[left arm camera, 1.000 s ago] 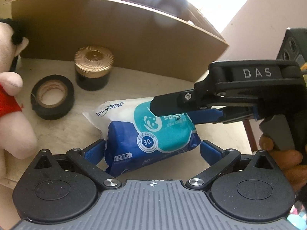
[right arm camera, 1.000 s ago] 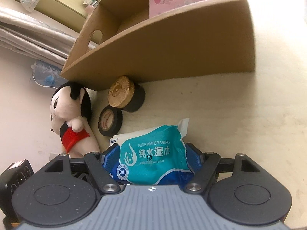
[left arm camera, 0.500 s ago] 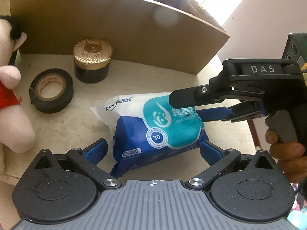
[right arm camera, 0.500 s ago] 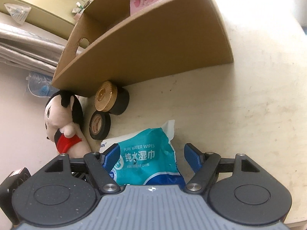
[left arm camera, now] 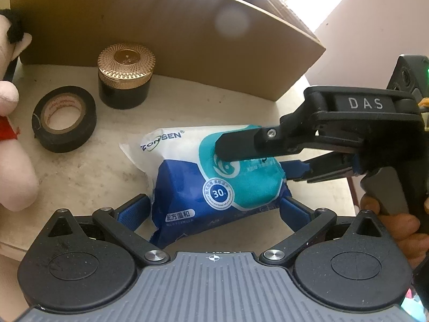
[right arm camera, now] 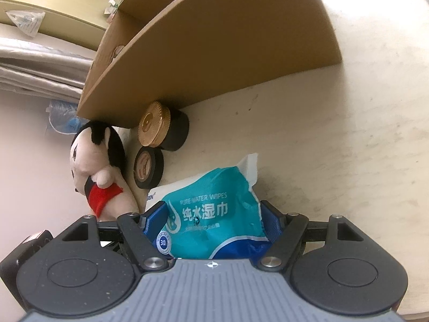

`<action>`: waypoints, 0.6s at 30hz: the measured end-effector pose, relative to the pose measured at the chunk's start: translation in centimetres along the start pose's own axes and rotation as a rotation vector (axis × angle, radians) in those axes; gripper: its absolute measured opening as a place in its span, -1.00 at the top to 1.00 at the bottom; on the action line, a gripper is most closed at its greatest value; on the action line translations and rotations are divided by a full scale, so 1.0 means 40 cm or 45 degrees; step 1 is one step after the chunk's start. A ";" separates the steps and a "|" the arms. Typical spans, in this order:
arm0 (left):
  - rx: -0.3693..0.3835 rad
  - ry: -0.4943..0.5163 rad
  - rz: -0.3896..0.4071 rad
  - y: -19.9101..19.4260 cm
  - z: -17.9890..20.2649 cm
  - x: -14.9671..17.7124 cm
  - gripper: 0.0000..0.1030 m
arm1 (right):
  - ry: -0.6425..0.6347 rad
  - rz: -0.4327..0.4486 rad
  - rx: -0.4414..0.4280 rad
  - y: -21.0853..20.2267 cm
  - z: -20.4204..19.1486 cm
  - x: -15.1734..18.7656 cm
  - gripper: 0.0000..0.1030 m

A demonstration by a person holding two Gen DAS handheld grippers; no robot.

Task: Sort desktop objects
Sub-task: 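Lift the blue-and-teal wipes pack off the table with both grippers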

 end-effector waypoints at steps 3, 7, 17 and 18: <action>-0.004 0.007 0.000 0.000 0.000 -0.008 -1.00 | -0.015 0.000 0.001 0.004 -0.007 0.003 -0.51; -0.010 0.018 0.000 -0.002 -0.002 -0.006 -1.00 | -0.026 -0.002 0.004 0.010 -0.011 0.006 -0.54; -0.010 0.021 0.003 -0.004 -0.005 -0.018 -1.00 | -0.042 0.010 0.008 0.013 -0.018 0.006 -0.57; -0.011 0.021 0.004 -0.004 -0.006 -0.020 -1.00 | -0.043 0.012 0.008 0.013 -0.018 0.005 -0.57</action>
Point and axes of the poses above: each gripper's, at about its wrist camera, not at the fingertips, and y roughly the way its jaws point, z to its right, x to its underside, the point moved 8 cm from there along y, roughly the way its jaws point, and after that the axes turned 7 degrees about x, right-handed, at the moved point
